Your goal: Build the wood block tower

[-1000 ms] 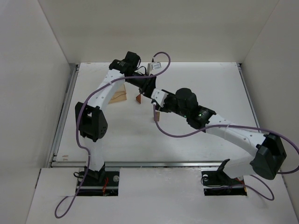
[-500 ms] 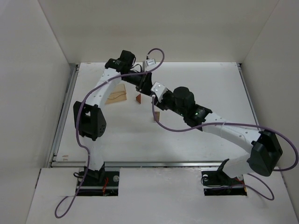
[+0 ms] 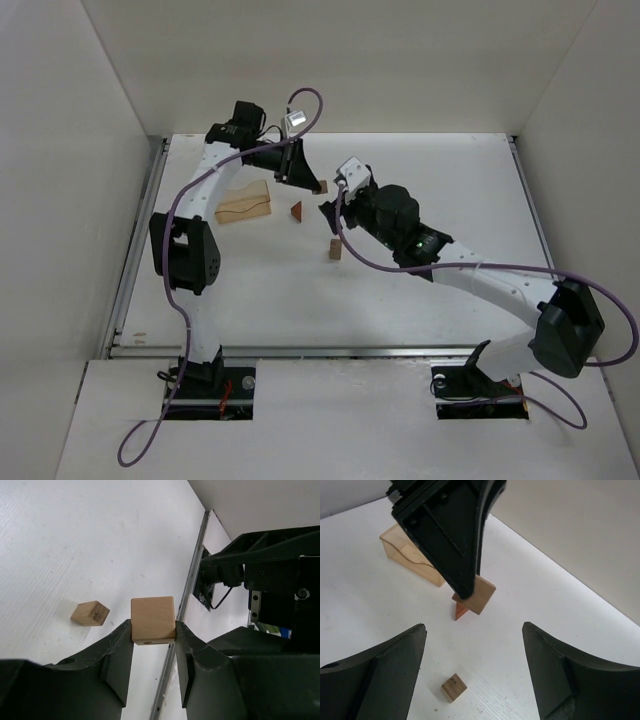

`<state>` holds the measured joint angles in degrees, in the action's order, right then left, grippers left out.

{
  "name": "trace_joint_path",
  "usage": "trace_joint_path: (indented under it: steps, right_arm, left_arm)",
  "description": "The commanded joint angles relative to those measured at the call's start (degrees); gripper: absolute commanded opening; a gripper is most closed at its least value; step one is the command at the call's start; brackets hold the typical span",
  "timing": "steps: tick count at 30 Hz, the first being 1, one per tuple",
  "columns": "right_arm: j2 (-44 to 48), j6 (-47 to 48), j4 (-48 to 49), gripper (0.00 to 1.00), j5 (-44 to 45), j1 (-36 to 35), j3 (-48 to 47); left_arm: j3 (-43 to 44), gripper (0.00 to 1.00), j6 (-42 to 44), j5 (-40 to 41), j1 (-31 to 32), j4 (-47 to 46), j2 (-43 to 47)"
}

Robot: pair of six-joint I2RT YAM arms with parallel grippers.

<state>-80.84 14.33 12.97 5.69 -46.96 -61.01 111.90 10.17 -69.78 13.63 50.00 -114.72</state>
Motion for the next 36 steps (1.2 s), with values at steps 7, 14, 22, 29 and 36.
trace_joint_path:
  steps: [7, 14, 22, 29, 36]
  right_arm:
    - [6.0, -23.0, 21.0, 0.86, 0.8, 4.1, 9.1]
    - [4.6, -24.7, 30.7, 0.87, -2.2, 7.2, 11.8]
    - [0.9, -25.4, 33.8, 0.87, -7.0, 7.8, 11.9]
    - [-3.9, -25.4, 32.7, 0.87, -5.0, 8.4, 8.9]
    - [-5.6, -25.4, 34.9, 0.86, -3.2, 8.4, 7.5]
  left_arm:
    - [-12.3, 0.00, -30.4, 9.3, -1.6, -38.3, 9.8]
    - [-23.1, 0.00, -54.4, 9.9, -1.6, -61.4, 12.5]
    - [-31.6, 0.00, -81.0, 7.3, -1.1, -82.2, 11.8]
    - [-31.0, 0.00, -80.4, 7.3, 0.1, -80.5, 11.8]
    - [-32.2, 0.00, -80.4, 7.3, 0.6, -80.5, 11.8]
